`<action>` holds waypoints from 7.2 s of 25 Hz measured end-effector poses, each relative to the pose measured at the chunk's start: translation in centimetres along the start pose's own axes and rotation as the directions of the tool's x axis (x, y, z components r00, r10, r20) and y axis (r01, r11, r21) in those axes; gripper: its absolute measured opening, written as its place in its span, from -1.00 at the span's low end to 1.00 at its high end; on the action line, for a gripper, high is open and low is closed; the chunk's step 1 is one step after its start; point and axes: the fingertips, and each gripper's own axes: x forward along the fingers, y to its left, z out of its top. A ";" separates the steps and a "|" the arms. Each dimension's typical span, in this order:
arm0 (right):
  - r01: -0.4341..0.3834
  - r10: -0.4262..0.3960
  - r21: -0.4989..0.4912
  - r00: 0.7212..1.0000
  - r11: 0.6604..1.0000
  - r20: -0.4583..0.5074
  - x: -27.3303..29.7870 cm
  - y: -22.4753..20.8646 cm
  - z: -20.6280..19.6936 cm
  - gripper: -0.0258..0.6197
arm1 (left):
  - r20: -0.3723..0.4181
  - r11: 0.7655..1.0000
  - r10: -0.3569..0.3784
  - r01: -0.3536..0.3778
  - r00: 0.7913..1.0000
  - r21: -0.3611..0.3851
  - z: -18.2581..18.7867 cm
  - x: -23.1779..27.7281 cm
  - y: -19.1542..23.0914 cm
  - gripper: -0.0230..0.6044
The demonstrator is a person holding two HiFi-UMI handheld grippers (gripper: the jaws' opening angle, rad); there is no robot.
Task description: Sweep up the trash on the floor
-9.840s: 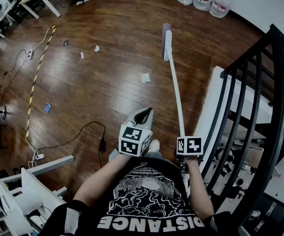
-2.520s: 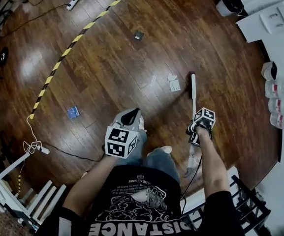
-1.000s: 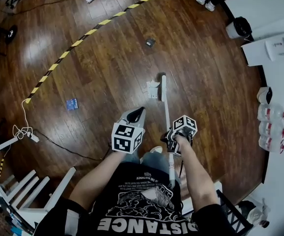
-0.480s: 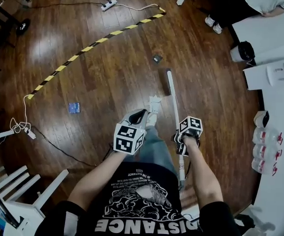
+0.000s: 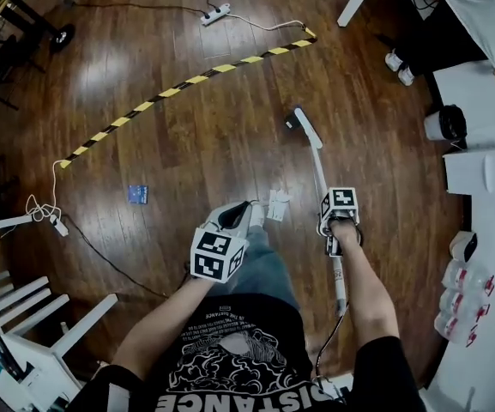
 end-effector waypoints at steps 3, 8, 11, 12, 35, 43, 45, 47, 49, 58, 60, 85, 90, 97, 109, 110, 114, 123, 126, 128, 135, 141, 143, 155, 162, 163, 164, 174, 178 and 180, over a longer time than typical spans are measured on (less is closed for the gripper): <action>0.059 -0.060 -0.068 0.998 0.996 -0.019 -0.5 -1.1 5.1 -0.92 | -0.012 1.000 0.028 -0.028 1.000 -0.011 1.8 2.1 0.9 -0.91; 0.192 -0.202 -0.193 0.979 0.962 -0.038 -1.5 -2.9 13.3 -0.92 | -0.028 0.997 0.077 -0.078 0.997 -0.028 4.6 5.4 3.0 -0.91; 0.294 -0.313 -0.280 0.949 0.914 -0.024 -1.4 -4.3 17.5 -0.92 | -0.035 0.994 0.102 -0.103 0.994 -0.045 5.7 6.8 4.3 -0.91; 0.321 -0.342 -0.304 0.939 0.897 -0.018 -1.5 -4.5 18.6 -0.92 | -0.037 0.993 0.109 -0.110 0.993 -0.048 5.9 7.3 4.7 -0.91; 0.337 -0.420 -0.419 0.899 0.843 -0.123 5.4 -2.7 6.5 -0.92 | -0.050 0.994 0.086 -0.089 0.995 -0.058 0.2 2.8 6.7 -0.91; 0.329 -0.419 -0.398 0.893 0.856 -0.164 8.3 -0.8 -2.2 -0.92 | -0.036 0.998 0.048 -0.050 0.998 -0.037 -3.4 -2.4 7.2 -0.91; 0.331 -0.425 -0.400 0.889 0.854 -0.171 9.0 -0.4 -3.9 -0.92 | -0.033 0.998 0.048 -0.049 0.998 -0.042 -4.5 -3.7 7.5 -0.91; 0.337 -0.433 -0.398 0.883 0.853 -0.182 9.5 -0.1 -5.7 -0.92 | -0.032 0.998 0.047 -0.049 0.998 -0.047 -5.6 -4.8 7.7 -0.91; 0.344 -0.444 -0.399 0.876 0.850 -0.191 10.0 0.2 -7.5 -0.92 | -0.031 0.997 0.047 -0.048 0.998 -0.052 -6.7 -6.0 7.9 -0.91; 0.363 -0.488 -0.424 0.840 0.830 -0.236 12.0 0.7 -14.6 -0.92 | -0.007 0.997 0.043 -0.043 0.999 -0.071 -9.6 -9.9 8.8 -0.91; 0.364 -0.494 -0.431 0.835 0.826 -0.243 12.2 0.7 -15.7 -0.92 | -0.001 0.996 0.044 -0.044 0.999 -0.077 -9.9 -10.6 8.9 -0.91; 0.290 -0.390 -0.431 0.906 0.855 -0.163 9.6 6.3 -18.0 -0.92 | 0.051 0.961 0.172 -0.156 0.984 -0.228 -12.1 -16.4 11.7 -0.91; 0.154 -0.252 -0.476 0.956 0.866 -0.148 9.7 11.4 -17.3 -0.92 | 0.060 0.933 0.257 -0.231 0.965 -0.277 -11.7 -16.7 12.6 -0.91; -0.003 -0.145 -0.627 0.972 0.779 -0.185 9.1 19.4 -15.8 -0.92 | 0.057 0.864 0.397 -0.352 0.916 -0.359 -12.2 -18.6 14.2 -0.91; -0.149 -0.144 -0.778 0.945 0.611 -0.294 12.2 37.7 -18.3 -0.92 | 0.042 0.750 0.551 -0.473 0.833 -0.461 -17.0 -28.9 20.6 -0.91; -0.164 -0.137 -0.769 0.940 0.617 -0.311 12.8 39.5 -18.9 -0.92 | 0.040 0.748 0.553 -0.475 0.832 -0.465 -17.5 -29.9 21.5 -0.91; -0.218 -0.106 -0.716 0.919 0.663 -0.379 15.6 47.0 -21.4 -0.92 | 0.031 0.750 0.544 -0.469 0.839 -0.467 -19.3 -33.8 25.6 -0.91; -0.483 0.244 -0.353 0.802 0.801 -0.545 19.8 65.8 -26.0 -0.92 | -0.015 0.749 0.536 -0.483 0.844 -0.454 -23.1 -42.3 36.9 -0.91; -0.559 0.369 -0.215 0.743 0.800 -0.558 20.3 69.4 -25.8 -0.92 | -0.023 0.751 0.530 -0.481 0.848 -0.452 -23.6 -43.5 39.2 -0.91; -0.611 0.463 -0.109 0.693 0.784 -0.553 20.2 71.2 -25.2 -0.92 | -0.023 0.766 0.510 -0.466 0.860 -0.443 -23.5 -43.5 40.0 -0.91; -0.635 0.594 0.074 0.667 0.769 -0.449 20.1 71.4 -22.2 -0.92 | -0.011 0.824 0.437 -0.405 0.899 -0.397 -22.4 -42.5 41.0 -0.91; -0.587 0.596 0.157 0.705 0.795 -0.383 21.9 67.3 -23.1 -0.92 | -0.010 0.853 0.399 -0.375 0.917 -0.363 -22.0 -41.7 40.7 -0.91; -0.576 0.577 0.131 0.722 0.807 -0.381 22.3 65.4 -23.5 -0.92 | -0.012 0.859 0.391 -0.369 0.920 -0.353 -22.1 -41.4 40.4 -0.91; -0.256 0.119 -0.326 0.915 0.910 -0.385 22.8 49.9 -24.3 -0.92 | -0.043 0.909 0.312 -0.311 0.949 -0.276 -22.5 -36.6 33.3 -0.91; -0.155 -0.003 -0.439 0.941 0.885 -0.339 21.9 40.5 -23.9 -0.92 | -0.057 0.930 0.277 -0.282 0.959 -0.237 -22.4 -32.9 27.5 -0.91; -0.144 -0.017 -0.449 0.942 0.882 -0.335 21.7 39.1 -24.0 -0.92 | -0.057 0.933 0.271 -0.277 0.961 -0.231 -22.3 -32.3 26.6 -0.91; -0.130 -0.034 -0.461 0.943 0.878 -0.331 21.5 37.8 -24.0 -0.92 | -0.056 0.936 0.266 -0.272 0.962 -0.225 -22.2 -31.7 25.8 -0.91; -0.001 -0.179 -0.572 0.949 0.820 -0.260 20.4 24.2 -22.9 -0.92 | -0.046 0.954 0.230 -0.234 0.972 -0.187 -21.3 -26.2 16.8 -0.91; 0.019 -0.196 -0.569 0.948 0.822 -0.252 19.0 19.8 -23.0 -0.92 | -0.046 0.961 0.208 -0.213 0.977 -0.174 -20.9 -23.8 13.3 -0.91; 0.024 -0.198 -0.571 0.949 0.820 -0.245 18.5 17.6 -22.9 -0.92 | -0.049 0.966 0.194 -0.199 0.980 -0.163 -20.7 -22.6 11.5 -0.91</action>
